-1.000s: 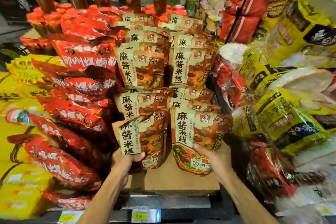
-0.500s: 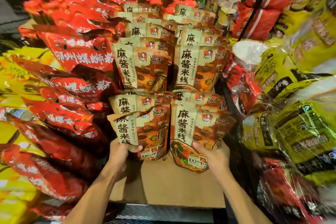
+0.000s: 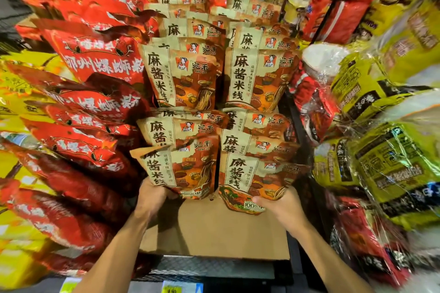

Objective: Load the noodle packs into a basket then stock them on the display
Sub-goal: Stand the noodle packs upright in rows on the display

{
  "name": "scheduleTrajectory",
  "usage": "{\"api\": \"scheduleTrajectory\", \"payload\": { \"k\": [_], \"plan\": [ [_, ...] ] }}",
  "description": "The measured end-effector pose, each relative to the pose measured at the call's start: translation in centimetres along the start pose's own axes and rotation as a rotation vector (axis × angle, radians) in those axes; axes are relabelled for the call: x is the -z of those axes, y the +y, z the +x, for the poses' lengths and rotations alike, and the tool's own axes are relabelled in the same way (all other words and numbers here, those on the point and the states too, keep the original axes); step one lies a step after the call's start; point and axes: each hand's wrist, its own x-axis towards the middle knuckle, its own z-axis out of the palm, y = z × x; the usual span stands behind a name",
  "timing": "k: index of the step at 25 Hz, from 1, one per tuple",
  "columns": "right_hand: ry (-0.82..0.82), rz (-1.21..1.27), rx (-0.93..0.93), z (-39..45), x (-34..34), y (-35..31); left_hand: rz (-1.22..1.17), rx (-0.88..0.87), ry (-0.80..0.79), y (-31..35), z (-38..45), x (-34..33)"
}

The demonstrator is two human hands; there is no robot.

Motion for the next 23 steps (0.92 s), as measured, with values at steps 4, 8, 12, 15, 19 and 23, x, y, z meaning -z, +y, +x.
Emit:
{"api": "scheduleTrajectory", "payload": {
  "k": [4, 8, 12, 15, 19, 23],
  "plan": [
    [0.120, 0.017, 0.013, 0.5, -1.3, -0.2, 0.017, 0.006, 0.073, 0.3, 0.2, -0.1],
    [0.128, 0.003, 0.026, 1.7, -2.0, -0.2, 0.009, 0.031, 0.121, 1.1, 1.3, -0.6],
    [0.135, 0.003, 0.004, 2.6, -2.0, 0.0, 0.001, 0.007, 0.121, 1.7, 1.4, -1.0],
    [0.128, 0.000, -0.018, 2.4, -1.9, 0.5, 0.029, 0.029, 0.102, 0.5, 2.1, -0.4],
    [0.102, -0.034, -0.026, 1.6, -2.1, 0.5, 0.080, 0.040, 0.092, -0.3, 1.5, 0.3],
    [0.109, -0.024, -0.045, 0.4, -1.9, -0.3, 0.057, 0.012, 0.129, -0.1, 0.2, 0.2]
  ]
}}
